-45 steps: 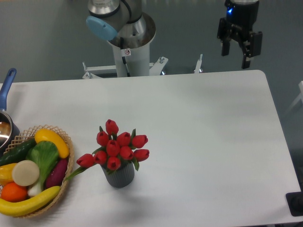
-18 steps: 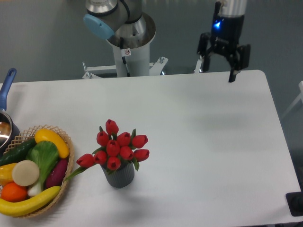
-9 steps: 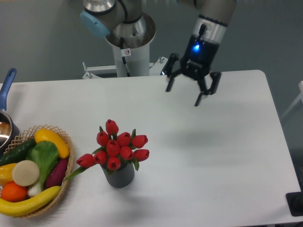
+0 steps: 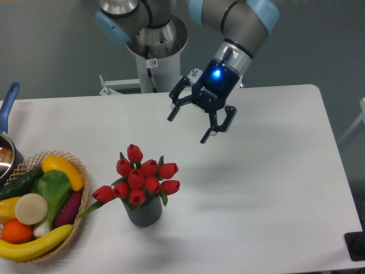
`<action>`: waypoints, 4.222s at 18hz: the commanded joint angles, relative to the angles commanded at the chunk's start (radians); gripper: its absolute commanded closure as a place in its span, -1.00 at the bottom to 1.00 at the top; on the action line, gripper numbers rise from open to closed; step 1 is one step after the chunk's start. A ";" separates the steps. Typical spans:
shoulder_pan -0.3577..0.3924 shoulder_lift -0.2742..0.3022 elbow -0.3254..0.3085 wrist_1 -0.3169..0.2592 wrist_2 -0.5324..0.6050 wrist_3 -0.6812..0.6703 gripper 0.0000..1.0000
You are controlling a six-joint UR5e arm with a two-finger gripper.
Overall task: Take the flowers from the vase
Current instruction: 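Move the open gripper toward the red tulips in the grey vase, then lower the gripper around the tulip stems just below the blooms, then close the gripper on the tulip stems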
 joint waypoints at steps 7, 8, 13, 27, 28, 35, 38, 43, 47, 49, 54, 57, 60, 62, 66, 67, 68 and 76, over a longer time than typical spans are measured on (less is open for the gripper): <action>-0.077 -0.115 0.051 0.107 -0.011 -0.008 -1.00; -0.080 -0.123 0.054 0.107 -0.011 -0.011 -1.00; -0.080 -0.152 0.087 0.107 -0.011 -0.017 -1.00; -0.157 -0.265 0.156 0.147 -0.005 -0.037 -1.00; -0.161 -0.265 0.156 0.147 -0.003 -0.034 -1.00; -0.196 -0.276 0.156 0.150 0.002 -0.031 -1.00; -0.200 -0.285 0.163 0.150 0.003 -0.031 -1.00; -0.218 -0.301 0.169 0.169 0.002 -0.031 -1.00; -0.232 -0.313 0.179 0.170 0.002 -0.032 -1.00; -0.232 -0.315 0.184 0.170 0.003 -0.032 -1.00; -0.232 -0.322 0.192 0.170 0.003 -0.032 -0.58; -0.232 -0.328 0.192 0.170 0.003 -0.034 -0.25; -0.230 -0.327 0.192 0.170 0.003 -0.034 -0.06; -0.230 -0.324 0.192 0.170 0.003 -0.037 0.02; -0.230 -0.322 0.189 0.170 0.003 -0.038 0.20; -0.230 -0.322 0.189 0.170 0.002 -0.038 0.20; -0.229 -0.322 0.190 0.170 0.003 -0.038 0.20; -0.224 -0.313 0.193 0.170 0.000 -0.041 0.21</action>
